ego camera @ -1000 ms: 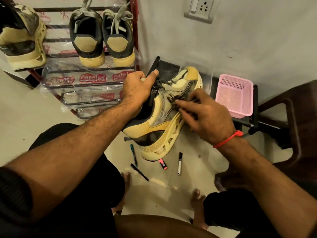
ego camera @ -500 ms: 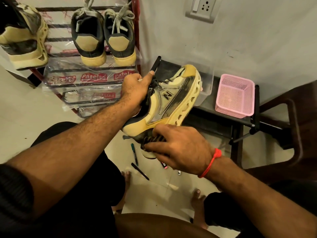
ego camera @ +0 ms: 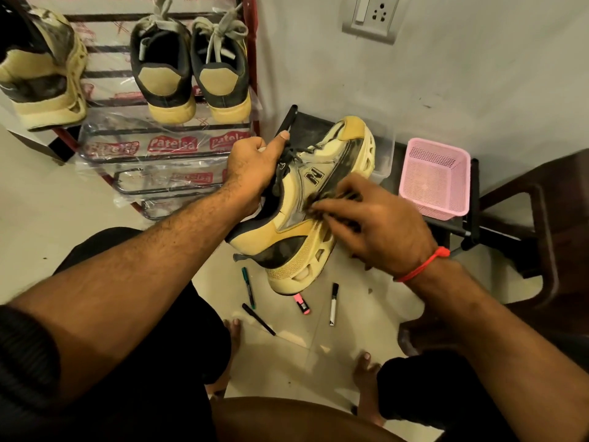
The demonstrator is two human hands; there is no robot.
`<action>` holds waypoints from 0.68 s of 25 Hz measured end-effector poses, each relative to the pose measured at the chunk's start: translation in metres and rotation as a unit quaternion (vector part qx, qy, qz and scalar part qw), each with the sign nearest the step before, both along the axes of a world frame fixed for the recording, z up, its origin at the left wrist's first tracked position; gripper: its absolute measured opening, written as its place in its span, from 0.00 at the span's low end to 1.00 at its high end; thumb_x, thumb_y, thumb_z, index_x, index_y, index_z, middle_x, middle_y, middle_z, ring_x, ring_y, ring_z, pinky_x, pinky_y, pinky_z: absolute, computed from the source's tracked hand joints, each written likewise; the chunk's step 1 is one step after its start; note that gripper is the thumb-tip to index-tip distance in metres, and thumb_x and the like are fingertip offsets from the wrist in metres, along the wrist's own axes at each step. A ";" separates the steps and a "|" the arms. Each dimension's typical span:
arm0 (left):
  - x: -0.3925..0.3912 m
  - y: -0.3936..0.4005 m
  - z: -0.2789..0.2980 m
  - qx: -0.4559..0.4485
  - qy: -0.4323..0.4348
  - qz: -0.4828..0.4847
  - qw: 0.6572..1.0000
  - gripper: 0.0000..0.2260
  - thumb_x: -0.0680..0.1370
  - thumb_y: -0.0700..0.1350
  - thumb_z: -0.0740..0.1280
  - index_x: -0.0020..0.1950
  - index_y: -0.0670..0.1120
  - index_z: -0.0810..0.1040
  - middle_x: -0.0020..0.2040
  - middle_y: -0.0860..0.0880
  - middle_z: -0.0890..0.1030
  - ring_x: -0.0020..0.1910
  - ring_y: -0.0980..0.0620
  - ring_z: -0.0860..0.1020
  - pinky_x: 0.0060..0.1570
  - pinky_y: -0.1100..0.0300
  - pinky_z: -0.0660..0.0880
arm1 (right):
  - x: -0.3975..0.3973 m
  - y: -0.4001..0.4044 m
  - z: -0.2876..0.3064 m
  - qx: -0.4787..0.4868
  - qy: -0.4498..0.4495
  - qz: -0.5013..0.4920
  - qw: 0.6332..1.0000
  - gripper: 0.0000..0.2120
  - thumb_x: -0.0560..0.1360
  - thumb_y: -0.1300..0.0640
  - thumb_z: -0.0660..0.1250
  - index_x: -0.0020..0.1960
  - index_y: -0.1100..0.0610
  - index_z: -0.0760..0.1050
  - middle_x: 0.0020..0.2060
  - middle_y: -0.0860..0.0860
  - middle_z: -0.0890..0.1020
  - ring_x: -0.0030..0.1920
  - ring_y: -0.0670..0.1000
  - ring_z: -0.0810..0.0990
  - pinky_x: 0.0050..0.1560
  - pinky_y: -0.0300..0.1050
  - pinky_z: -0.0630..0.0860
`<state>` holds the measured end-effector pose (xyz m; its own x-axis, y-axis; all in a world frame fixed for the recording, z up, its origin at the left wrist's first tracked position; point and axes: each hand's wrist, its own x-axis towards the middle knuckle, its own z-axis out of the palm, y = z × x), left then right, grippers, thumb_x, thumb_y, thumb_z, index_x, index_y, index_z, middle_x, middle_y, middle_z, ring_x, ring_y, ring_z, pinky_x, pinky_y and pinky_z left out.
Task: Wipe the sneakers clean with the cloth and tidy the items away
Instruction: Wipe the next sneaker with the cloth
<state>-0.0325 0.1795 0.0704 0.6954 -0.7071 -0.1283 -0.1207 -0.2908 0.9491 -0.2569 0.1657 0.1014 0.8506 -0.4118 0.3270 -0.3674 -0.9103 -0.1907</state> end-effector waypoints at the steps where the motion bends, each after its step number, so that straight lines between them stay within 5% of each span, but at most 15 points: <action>1: 0.000 0.000 0.000 -0.002 -0.014 -0.007 1.000 0.20 0.77 0.60 0.69 0.33 0.50 0.70 0.32 0.48 0.71 0.35 0.48 0.71 0.37 0.53 0.69 | -0.008 -0.015 0.003 0.015 -0.023 -0.065 0.998 0.18 0.79 0.45 0.60 0.62 0.52 0.80 0.54 0.55 0.76 0.46 0.52 0.78 0.36 0.49 0.81; 4: -0.010 0.002 0.001 -0.023 -0.056 -0.044 0.997 0.19 0.78 0.59 0.70 0.35 0.48 0.71 0.33 0.47 0.73 0.34 0.49 0.72 0.36 0.53 0.71 | -0.025 -0.042 0.001 0.030 -0.043 -0.198 0.979 0.16 0.79 0.47 0.64 0.64 0.50 0.79 0.54 0.53 0.74 0.49 0.51 0.75 0.39 0.48 0.80; 9: -0.019 0.002 0.002 -0.040 -0.103 -0.054 0.992 0.20 0.78 0.58 0.70 0.34 0.48 0.69 0.32 0.48 0.72 0.33 0.50 0.73 0.34 0.54 0.71 | -0.023 -0.042 -0.010 0.021 -0.054 -0.247 0.967 0.18 0.80 0.48 0.63 0.68 0.51 0.76 0.55 0.54 0.74 0.48 0.50 0.74 0.39 0.41 0.75; 17: -0.001 0.004 0.002 -0.045 -0.088 -0.021 0.995 0.22 0.75 0.64 0.68 0.35 0.47 0.72 0.32 0.46 0.74 0.32 0.48 0.73 0.34 0.47 0.74 | -0.002 0.002 -0.011 0.025 -0.013 -0.073 0.997 0.19 0.78 0.45 0.59 0.63 0.52 0.79 0.54 0.55 0.76 0.46 0.50 0.76 0.37 0.43 0.79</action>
<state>-0.0334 0.1836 0.0724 0.6711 -0.7391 0.0580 -0.2967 -0.1961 0.9346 -0.2589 0.1678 0.0908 0.7727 -0.5460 0.3238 -0.4891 -0.8372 -0.2447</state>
